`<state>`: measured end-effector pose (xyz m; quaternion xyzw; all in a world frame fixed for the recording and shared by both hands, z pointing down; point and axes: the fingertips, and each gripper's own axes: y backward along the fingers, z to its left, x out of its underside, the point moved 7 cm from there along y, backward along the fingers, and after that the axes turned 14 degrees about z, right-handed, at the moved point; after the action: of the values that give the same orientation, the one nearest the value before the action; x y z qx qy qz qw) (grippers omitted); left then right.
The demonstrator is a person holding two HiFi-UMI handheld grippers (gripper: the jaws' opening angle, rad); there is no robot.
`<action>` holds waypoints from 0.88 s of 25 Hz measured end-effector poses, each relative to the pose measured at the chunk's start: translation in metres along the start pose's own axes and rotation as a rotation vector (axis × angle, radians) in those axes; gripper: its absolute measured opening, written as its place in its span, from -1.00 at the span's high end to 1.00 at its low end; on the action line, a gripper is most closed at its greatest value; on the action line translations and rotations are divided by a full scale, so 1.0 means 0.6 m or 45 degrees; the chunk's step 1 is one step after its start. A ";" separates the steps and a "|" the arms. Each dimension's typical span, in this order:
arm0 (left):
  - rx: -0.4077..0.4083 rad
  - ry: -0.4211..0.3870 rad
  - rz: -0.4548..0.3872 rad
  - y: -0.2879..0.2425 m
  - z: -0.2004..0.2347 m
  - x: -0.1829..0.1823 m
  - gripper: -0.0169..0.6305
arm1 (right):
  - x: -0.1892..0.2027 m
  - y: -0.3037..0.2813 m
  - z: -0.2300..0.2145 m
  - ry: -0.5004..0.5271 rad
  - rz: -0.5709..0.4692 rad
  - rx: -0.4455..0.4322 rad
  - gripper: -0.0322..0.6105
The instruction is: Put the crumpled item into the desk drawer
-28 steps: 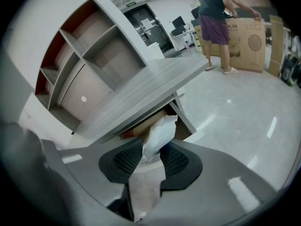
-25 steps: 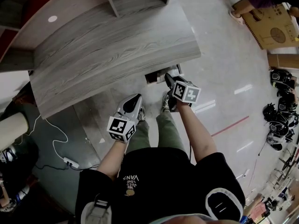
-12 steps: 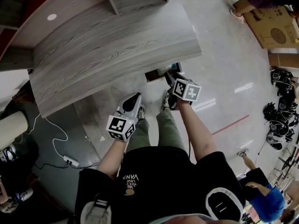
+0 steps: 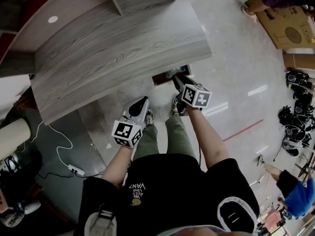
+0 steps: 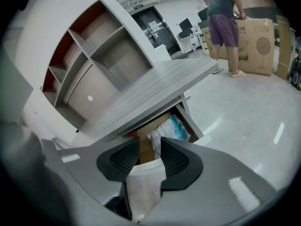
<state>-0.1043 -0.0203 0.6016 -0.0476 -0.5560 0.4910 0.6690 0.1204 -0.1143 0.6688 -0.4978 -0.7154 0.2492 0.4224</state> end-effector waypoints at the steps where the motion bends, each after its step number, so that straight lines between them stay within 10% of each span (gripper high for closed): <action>1: -0.001 -0.001 0.000 -0.001 0.001 -0.001 0.78 | 0.000 0.001 -0.001 0.007 -0.006 0.007 0.47; 22: -0.005 -0.071 -0.070 0.012 -0.005 -0.061 0.78 | -0.006 0.101 0.044 0.177 -0.270 0.067 0.89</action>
<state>-0.1027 -0.0414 0.5707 -0.0199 -0.5763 0.4725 0.6665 0.1291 -0.0930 0.6066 -0.4243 -0.7263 0.1867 0.5076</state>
